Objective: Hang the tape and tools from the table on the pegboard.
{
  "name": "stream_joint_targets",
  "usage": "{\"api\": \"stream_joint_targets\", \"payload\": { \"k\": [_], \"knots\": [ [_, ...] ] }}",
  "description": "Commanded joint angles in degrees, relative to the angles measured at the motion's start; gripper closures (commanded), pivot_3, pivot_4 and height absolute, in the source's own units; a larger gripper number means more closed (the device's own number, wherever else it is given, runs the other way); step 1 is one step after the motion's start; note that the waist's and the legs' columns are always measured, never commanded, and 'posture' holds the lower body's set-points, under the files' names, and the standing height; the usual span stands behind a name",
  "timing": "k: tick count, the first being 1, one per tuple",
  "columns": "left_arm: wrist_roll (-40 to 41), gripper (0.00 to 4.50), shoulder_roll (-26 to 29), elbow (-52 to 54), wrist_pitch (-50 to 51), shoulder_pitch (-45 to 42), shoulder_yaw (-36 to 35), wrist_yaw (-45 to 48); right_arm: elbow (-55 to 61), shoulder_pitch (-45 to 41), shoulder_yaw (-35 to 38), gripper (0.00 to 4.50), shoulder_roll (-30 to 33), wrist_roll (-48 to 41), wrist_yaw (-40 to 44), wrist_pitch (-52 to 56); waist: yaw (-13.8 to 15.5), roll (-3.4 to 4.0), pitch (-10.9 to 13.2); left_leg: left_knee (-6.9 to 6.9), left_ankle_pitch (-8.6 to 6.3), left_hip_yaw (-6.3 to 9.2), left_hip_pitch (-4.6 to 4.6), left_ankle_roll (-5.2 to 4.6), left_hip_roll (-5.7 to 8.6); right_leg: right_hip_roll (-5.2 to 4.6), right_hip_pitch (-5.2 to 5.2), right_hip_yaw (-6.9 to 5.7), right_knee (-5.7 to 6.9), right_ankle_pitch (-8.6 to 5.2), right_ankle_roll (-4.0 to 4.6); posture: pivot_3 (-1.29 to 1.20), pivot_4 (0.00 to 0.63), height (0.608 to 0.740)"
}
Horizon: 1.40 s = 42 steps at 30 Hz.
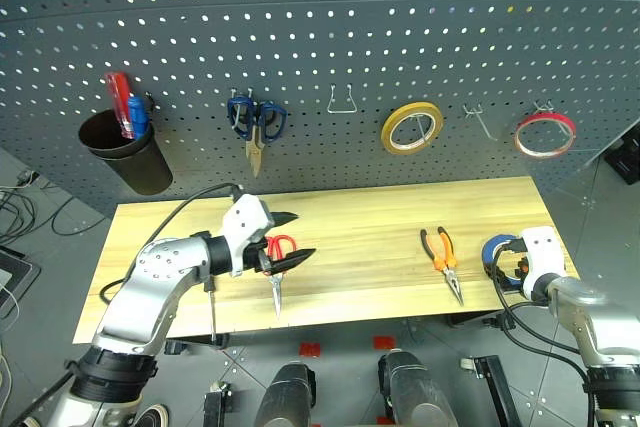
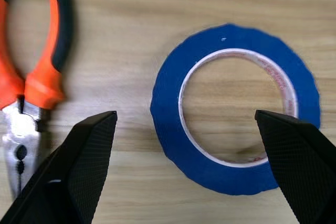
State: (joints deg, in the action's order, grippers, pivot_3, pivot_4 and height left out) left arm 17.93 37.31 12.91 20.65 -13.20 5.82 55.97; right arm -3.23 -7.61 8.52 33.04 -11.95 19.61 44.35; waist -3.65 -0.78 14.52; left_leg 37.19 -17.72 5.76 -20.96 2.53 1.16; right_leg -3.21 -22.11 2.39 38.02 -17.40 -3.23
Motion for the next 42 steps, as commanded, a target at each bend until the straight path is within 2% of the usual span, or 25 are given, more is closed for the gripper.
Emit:
{"api": "stream_joint_targets", "payload": {
  "k": [1, 8, 9, 11, 17, 21, 25, 28, 32, 34, 38, 42],
  "knots": [
    [1.0, 0.63, -1.2, 1.9, -1.0, -2.3, 3.0, 3.0, -4.5, -3.0, -1.5, 0.0, 1.6, 1.5, 2.1, -1.0, 0.0, -0.08, 0.5, 0.02, 0.0, -0.01, -0.01, 0.0, -0.01, -0.01, 0.0, 0.01, 0.02, 0.0, 0.0, -0.05, 0.303, 0.74],
    [-1.8, 0.63, -4.2, 0.2, -4.8, -6.4, 7.7, 4.9, -16.6, -9.6, -6.1, 0.0, 3.3, 3.2, 9.0, -2.1, 0.1, -0.05, 1.1, 0.78, 0.0, 0.13, -0.5, -0.01, -0.09, 0.0, -0.17, -0.12, 0.19, 0.09, -0.14, -0.04, 0.294, 0.74],
    [-2.0, 0.61, -4.5, 0.1, -5.4, -6.5, 8.3, 5.1, -18.8, -10.9, -6.6, 0.18, 3.5, 3.1, 10.3, -1.4, 0.0, -0.05, 1.1, 0.8, 0.0, 0.11, -0.5, -0.01, -0.07, 0.0, -0.17, -0.09, 0.17, 0.12, -0.19, -0.04, 0.286, 0.74],
    [-2.5, 0.6, -4.9, -0.2, -6.2, -6.7, 9.1, 5.4, -22.2, -12.9, -6.5, 0.57, 3.3, 2.5, 11.9, 0.0, 0.0, -0.07, 1.0, 0.87, 0.0, 0.1, -0.5, -0.01, -0.07, 0.0, -0.15, -0.06, 0.17, 0.17, -0.25, -0.04, 0.28, 0.74],
    [-2.7, 0.6, -6.0, -0.5, -7.5, -6.7, 9.8, 5.4, -30.1, -15.7, -12.1, 2.56, 4.1, 8.5, 14.3, -6.9, 0.1, -0.29, 0.9, 0.93, 0.02, 0.14, -0.48, -0.02, -0.04, 0.01, -0.13, -0.1, 0.21, 0.24, -0.26, -0.03, 0.254, 0.74],
    [-1.6, 0.6, -6.7, 0.0, -6.5, -5.9, 8.9, 4.7, -30.7, -15.5, -11.9, 3.8, 2.6, 9.5, 12.7, -9.5, 0.0, -0.58, 0.7, 0.99, 0.04, 0.14, -0.48, 0.01, -0.05, 0.02, -0.11, -0.08, 0.2, 0.3, -0.31, -0.04, 0.241, 0.74],
    [0.6, 0.6, -7.7, 1.1, -5.3, -5.4, 7.5, 3.4, -24.3, -13.3, -7.4, 3.82, 1.5, 8.1, 9.2, -8.5, 0.1, -0.68, 0.7, 1.16, 0.05, 0.15, -0.5, 0.0, -0.06, 0.01, -0.05, -0.03, 0.1, 0.49, -0.43, -0.04, 0.236, 0.74],
    [0.1, 0.6, -9.0, 0.4, -7.7, -5.5, 6.6, 1.7, -12.1, -10.0, -3.5, 3.82, 2.8, 7.4, 7.4, -8.3, 0.4, -0.43, 0.8, 1.44, 0.06, 0.26, -0.76, 0.02, -0.04, 0.01, -0.18, -0.08, 0.18, 0.54, -0.45, -0.06, 0.233, 0.74],
    [-0.1, 0.6, -11.7, 0.0, -11.0, -5.5, 4.8, -1.3, 15.8, 1.1, 3.2, 3.82, 2.3, 6.0, 4.7, -4.4, 0.5, -0.12, 0.8, 1.58, 0.15, 0.21, -1.13, 0.18, 0.08, -0.09, -0.61, 0.0, 0.51, 0.52, -0.5, -0.09, 0.24, 0.74],
    [-0.8, 0.6, -13.0, -0.3, -12.8, -5.9, 4.3, -2.8, 28.0, 7.3, 3.5, 3.82, 0.0, 7.0, 2.3, -6.7, 0.5, -0.12, 0.8, 1.62, 0.18, 0.25, -1.37, 0.23, 0.04, -0.06, -0.82, -0.04, 0.58, 0.52, -0.51, -0.11, 0.247, 0.74],
    [0.1, 0.6, -15.2, -0.2, -13.5, -6.9, 3.3, -4.7, 43.5, 13.6, 0.0, 3.82, -4.6, 12.0, -3.4, -15.5, 0.2, -0.12, 0.8, 1.72, 0.24, 0.27, -1.64, 0.29, 0.03, -0.02, -1.15, -0.05, 0.84, 0.52, -0.51, -0.12, 0.251, 0.74],
    [2.1, 0.6, -17.5, 0.0, -12.4, -8.7, 2.7, -6.0, 45.7, 8.6, -4.1, 3.82, -8.8, 15.0, -7.1, -19.7, -0.8, -0.12, 0.8, 1.75, 0.32, 0.16, -1.52, 0.15, 0.11, -0.04, -1.12, 0.09, 0.94, 0.64, -0.55, -0.12, 0.247, 0.74]
  ]
}}
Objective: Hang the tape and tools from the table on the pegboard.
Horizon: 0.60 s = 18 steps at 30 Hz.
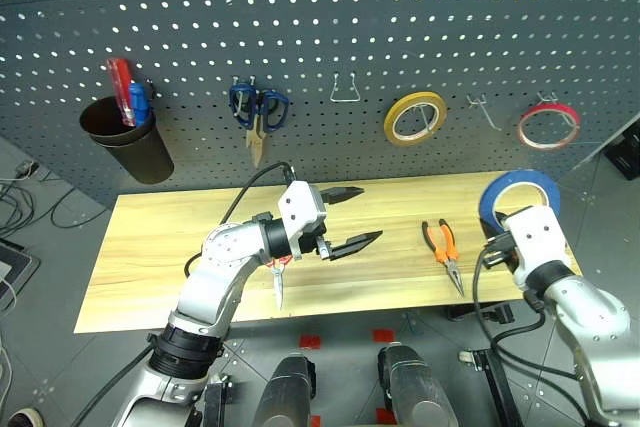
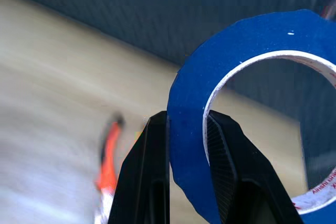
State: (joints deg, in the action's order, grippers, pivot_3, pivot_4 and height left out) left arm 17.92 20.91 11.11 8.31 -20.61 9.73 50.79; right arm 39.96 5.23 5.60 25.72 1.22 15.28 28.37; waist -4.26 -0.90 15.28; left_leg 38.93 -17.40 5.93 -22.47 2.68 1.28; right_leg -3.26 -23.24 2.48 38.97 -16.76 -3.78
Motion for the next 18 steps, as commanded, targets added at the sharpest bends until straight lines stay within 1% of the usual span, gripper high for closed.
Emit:
{"api": "stream_joint_targets", "payload": {
  "k": [1, 4, 9, 12, 14, 16, 18],
  "knots": [
    [2.4, 0.6, -1.6, 1.8, 0.1, -1.7, -1.5, -1.3, 1.3, -6.6, -1.6, 3.82, -2.2, 1.9, -3.1, -3.9, -0.5, 0.0, 0.0, 0.0, 0.01, 0.0, 0.02, -0.01, 0.0, 0.0, 0.01, 0.0, 0.0, 0.02, 0.0, -0.12, 0.247, 0.74],
    [3.8, 0.6, -3.0, 1.9, 1.8, -2.6, -2.3, -2.5, -5.1, -12.8, -1.7, 3.82, -4.2, 1.1, -3.6, -4.8, -0.6, -0.01, 0.0, 0.0, 0.05, 0.01, 0.03, 0.03, 0.01, 0.03, 0.02, -0.03, -0.02, 0.03, 0.0, -0.12, 0.246, 0.74],
    [4.2, 0.6, -3.1, 2.2, 3.5, -3.0, -2.6, -3.5, -19.5, -21.7, -2.5, 3.82, -7.7, -0.4, -3.5, -9.6, -0.7, -0.01, 0.0, -0.06, 0.12, 0.01, -0.05, 0.14, 0.0, 0.07, -0.07, -0.06, -0.08, 0.03, 0.01, -0.09, 0.24, 0.74],
    [3.9, 0.6, -3.1, 2.3, 4.0, -2.9, -2.9, -4.4, -27.8, -25.8, -1.4, 3.82, -9.6, -2.3, -3.2, -10.3, -0.7, -0.01, 0.0, -0.03, 0.13, -0.02, -0.05, 0.13, 0.0, 0.03, -0.08, -0.02, -0.04, 0.03, 0.02, -0.09, 0.24, 0.74],
    [3.7, 0.6, -3.1, 2.5, 4.0, -2.6, -2.8, -4.9, -31.4, -27.3, -0.6, 3.82, -9.8, -3.1, -2.7, -11.1, -0.6, -0.01, 0.0, -0.03, 0.13, -0.03, -0.04, 0.12, 0.0, 0.03, -0.08, -0.01, -0.02, 0.04, 0.02, -0.07, 0.239, 0.74],
    [3.4, 0.6, -2.9, 2.9, 4.0, -2.1, -2.9, -5.5, -33.0, -28.1, 0.1, 3.09, -9.8, -4.1, -2.3, -11.2, -0.5, -0.01, 0.0, -0.03, 0.13, -0.01, -0.06, 0.12, -0.01, 0.03, -0.08, -0.03, -0.03, 0.03, 0.02, -0.07, 0.239, 0.74],
    [3.1, 0.6, -2.5, 3.1, 3.9, -1.3, -3.4, -6.4, -32.9, -27.5, 0.1, 2.51, -9.4, -4.7, -1.6, -10.9, -0.5, 0.0, 0.0, -0.03, 0.13, -0.01, -0.06, 0.12, -0.01, 0.02, -0.08, -0.03, -0.04, 0.03, 0.02, -0.07, 0.241, 0.74]
  ]
}}
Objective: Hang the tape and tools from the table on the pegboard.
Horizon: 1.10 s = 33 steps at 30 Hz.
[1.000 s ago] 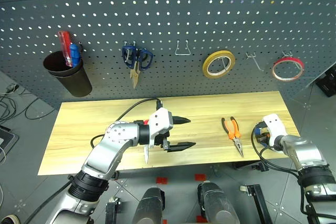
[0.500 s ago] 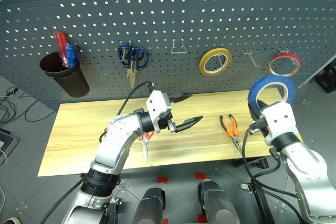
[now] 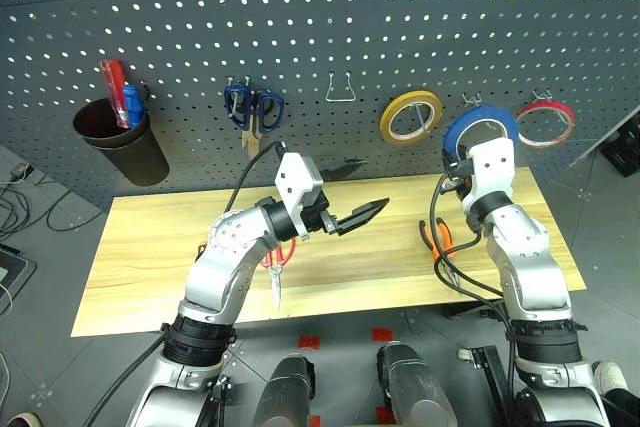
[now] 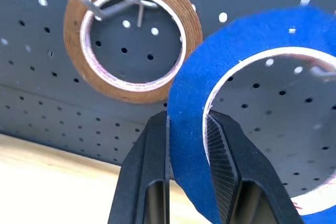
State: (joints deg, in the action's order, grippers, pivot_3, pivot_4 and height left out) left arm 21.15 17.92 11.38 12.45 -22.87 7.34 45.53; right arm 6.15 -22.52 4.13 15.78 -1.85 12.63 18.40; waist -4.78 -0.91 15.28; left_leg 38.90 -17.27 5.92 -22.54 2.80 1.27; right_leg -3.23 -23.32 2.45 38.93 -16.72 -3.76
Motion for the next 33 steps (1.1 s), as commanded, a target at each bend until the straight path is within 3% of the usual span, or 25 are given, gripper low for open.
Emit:
{"api": "stream_joint_targets", "payload": {
  "k": [1, 7, 11, 15, 23, 33],
  "knots": [
    [-0.3, 0.6, 0.8, 2.7, -0.2, 1.3, -1.4, -1.5, 1.6, 1.1, 1.3, 2.16, 0.8, -1.6, 1.3, -0.6, 0.0, 0.0, 0.0, 0.0, 0.0, 0.0, 0.0, 0.0, 0.0, -0.01, 0.0, 0.0, 0.0, 0.0, 0.0, -0.07, 0.241, 0.74],
    [-2.0, 0.6, 6.8, 0.3, -1.3, 4.1, -3.6, 0.2, 14.1, 14.1, -0.5, 0.03, 1.8, -1.1, 0.7, 11.3, 0.1, 0.01, 0.0, -0.03, 0.0, 0.06, -0.02, 0.0, -0.02, 0.01, -0.03, -0.02, 0.03, 0.0, 0.0, -0.07, 0.24, 0.74],
    [-1.1, 0.6, 13.8, -3.5, -0.7, 5.4, -5.6, 6.2, 22.7, 18.0, -4.6, 0.01, -1.7, -1.0, -3.2, 30.3, -0.4, 0.07, 0.0, -0.04, -0.03, 0.03, 0.03, -0.06, -0.06, 0.03, -0.03, 0.04, 0.06, 0.0, 0.0, -0.1, 0.247, 0.74],
    [-3.5, 0.6, 20.1, -8.0, -3.8, 6.0, -4.7, 11.9, 21.6, 13.8, -8.6, 0.01, -5.0, 1.2, -7.6, 44.3, -0.4, 0.08, 0.0, -0.07, -0.09, 0.05, 0.05, -0.16, -0.05, 0.06, -0.11, 0.06, 0.1, 0.0, 0.02, -0.1, 0.25, 0.74],
    [-4.4, 0.6, 19.7, -7.9, -4.1, 5.5, -3.0, 13.0, 3.1, 5.9, -8.8, 0.01, -2.9, 2.4, -7.0, 39.5, 0.2, 0.07, 0.0, -0.03, -0.07, 0.09, -0.14, -0.13, 0.06, -0.08, -0.19, -0.05, 0.02, 0.0, 0.02, -0.06, 0.244, 0.74],
    [-5.1, 0.6, 19.0, -7.3, -4.0, 6.3, -2.6, 12.7, -5.9, 2.7, -5.5, 0.01, -2.7, 2.2, -7.1, 36.1, -0.3, 0.07, 0.0, -0.07, -0.07, 0.03, -0.16, -0.14, 0.01, 0.04, -0.31, 0.01, 0.08, 0.0, 0.02, -0.06, 0.247, 0.74]
  ]
}}
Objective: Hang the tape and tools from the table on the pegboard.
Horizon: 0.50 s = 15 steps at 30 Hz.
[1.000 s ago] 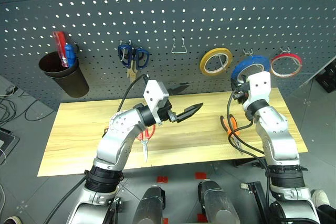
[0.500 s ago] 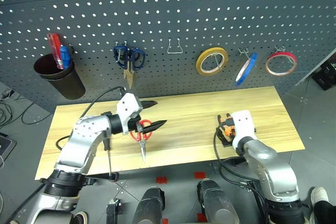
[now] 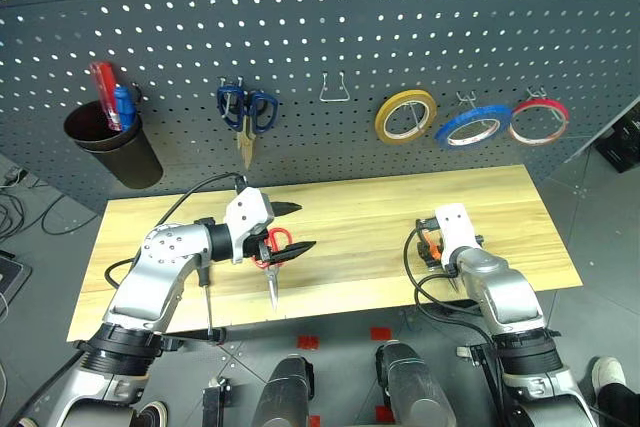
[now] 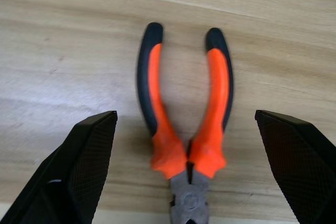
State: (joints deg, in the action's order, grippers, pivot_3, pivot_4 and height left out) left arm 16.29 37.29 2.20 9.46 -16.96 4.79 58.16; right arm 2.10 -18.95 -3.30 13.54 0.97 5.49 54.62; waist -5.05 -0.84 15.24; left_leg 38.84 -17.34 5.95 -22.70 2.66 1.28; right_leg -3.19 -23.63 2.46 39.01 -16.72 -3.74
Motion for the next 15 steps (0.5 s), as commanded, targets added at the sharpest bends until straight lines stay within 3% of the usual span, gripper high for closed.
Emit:
{"api": "stream_joint_targets", "payload": {
  "k": [1, 8, 15],
  "knots": [
    [-0.2, 0.6, -0.6, 1.8, -0.9, 0.3, -0.1, -0.1, -3.3, -1.6, 2.9, 0.01, -0.7, -1.1, 0.0, 0.3, 0.0, 0.0, 0.0, 0.0, -0.01, 0.0, -0.01, -0.01, -0.01, -0.01, 0.0, 0.0, 0.0, 0.0, 0.0, -0.06, 0.247, 0.74],
    [-0.5, 0.6, -1.2, 1.7, -0.8, 0.0, -0.2, -0.3, -12.3, -6.9, 6.4, 0.01, 0.8, -1.3, 0.6, -0.5, 0.0, 0.0, 0.0, 0.04, 0.0, -0.04, -0.01, -0.01, 0.01, -0.05, 0.0, 0.04, 0.01, 0.01, 0.01, -0.06, 0.244, 0.74],
    [-0.6, 0.6, -1.4, 1.9, -1.0, 0.3, -0.6, -0.3, -14.9, -8.5, 6.5, 0.01, 1.8, -4.2, 5.5, 5.2, 0.0, 0.0, 0.0, 0.04, 0.0, -0.06, -0.01, -0.01, 0.0, -0.03, 0.0, 0.04, 0.03, 0.01, 0.01, -0.06, 0.237, 0.74]
  ]
}}
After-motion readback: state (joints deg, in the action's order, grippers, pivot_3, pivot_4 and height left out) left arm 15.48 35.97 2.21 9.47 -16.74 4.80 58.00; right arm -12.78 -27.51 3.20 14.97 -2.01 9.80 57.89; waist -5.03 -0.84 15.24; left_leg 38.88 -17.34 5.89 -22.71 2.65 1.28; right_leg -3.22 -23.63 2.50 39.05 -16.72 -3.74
